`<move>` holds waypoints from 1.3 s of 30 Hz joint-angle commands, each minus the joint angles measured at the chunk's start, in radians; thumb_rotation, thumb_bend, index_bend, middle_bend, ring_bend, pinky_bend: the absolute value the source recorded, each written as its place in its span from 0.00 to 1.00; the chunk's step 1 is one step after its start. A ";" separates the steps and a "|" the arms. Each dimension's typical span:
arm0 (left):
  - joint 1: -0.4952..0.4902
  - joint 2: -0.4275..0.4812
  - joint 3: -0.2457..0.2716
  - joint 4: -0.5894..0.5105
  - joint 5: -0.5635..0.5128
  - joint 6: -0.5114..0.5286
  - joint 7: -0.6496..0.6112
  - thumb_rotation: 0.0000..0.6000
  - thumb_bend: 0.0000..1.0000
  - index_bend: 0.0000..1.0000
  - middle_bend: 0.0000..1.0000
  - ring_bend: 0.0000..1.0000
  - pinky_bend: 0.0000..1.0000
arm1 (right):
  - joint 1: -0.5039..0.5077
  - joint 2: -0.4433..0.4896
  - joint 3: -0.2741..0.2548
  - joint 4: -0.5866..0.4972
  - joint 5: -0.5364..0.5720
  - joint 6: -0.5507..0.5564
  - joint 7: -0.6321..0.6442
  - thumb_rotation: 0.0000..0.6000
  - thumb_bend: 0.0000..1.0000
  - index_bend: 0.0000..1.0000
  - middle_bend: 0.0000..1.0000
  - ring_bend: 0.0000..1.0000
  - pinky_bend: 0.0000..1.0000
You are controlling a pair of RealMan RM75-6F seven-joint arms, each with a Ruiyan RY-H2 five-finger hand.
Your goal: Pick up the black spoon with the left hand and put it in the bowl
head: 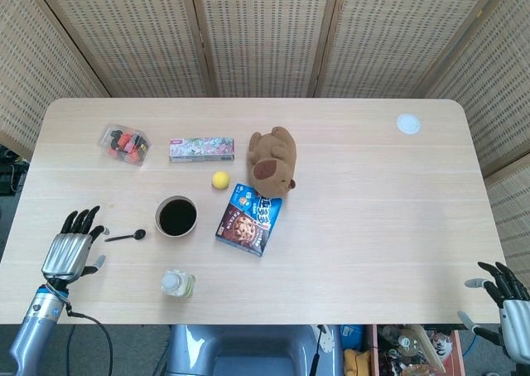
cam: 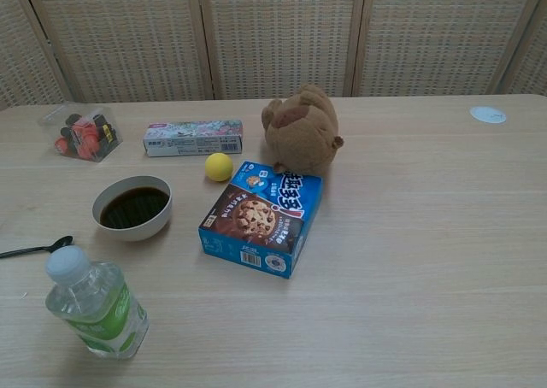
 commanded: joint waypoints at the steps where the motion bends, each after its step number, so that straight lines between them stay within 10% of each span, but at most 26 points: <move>1: -0.033 -0.048 -0.014 0.069 -0.040 -0.043 -0.010 1.00 0.33 0.37 0.00 0.00 0.00 | 0.000 -0.001 0.000 0.002 0.001 -0.001 0.000 1.00 0.30 0.43 0.27 0.13 0.24; 39: -0.152 -0.267 -0.032 0.444 -0.172 -0.210 -0.085 1.00 0.38 0.46 0.02 0.00 0.00 | -0.008 -0.002 0.005 0.008 0.031 -0.034 -0.006 1.00 0.30 0.43 0.27 0.13 0.24</move>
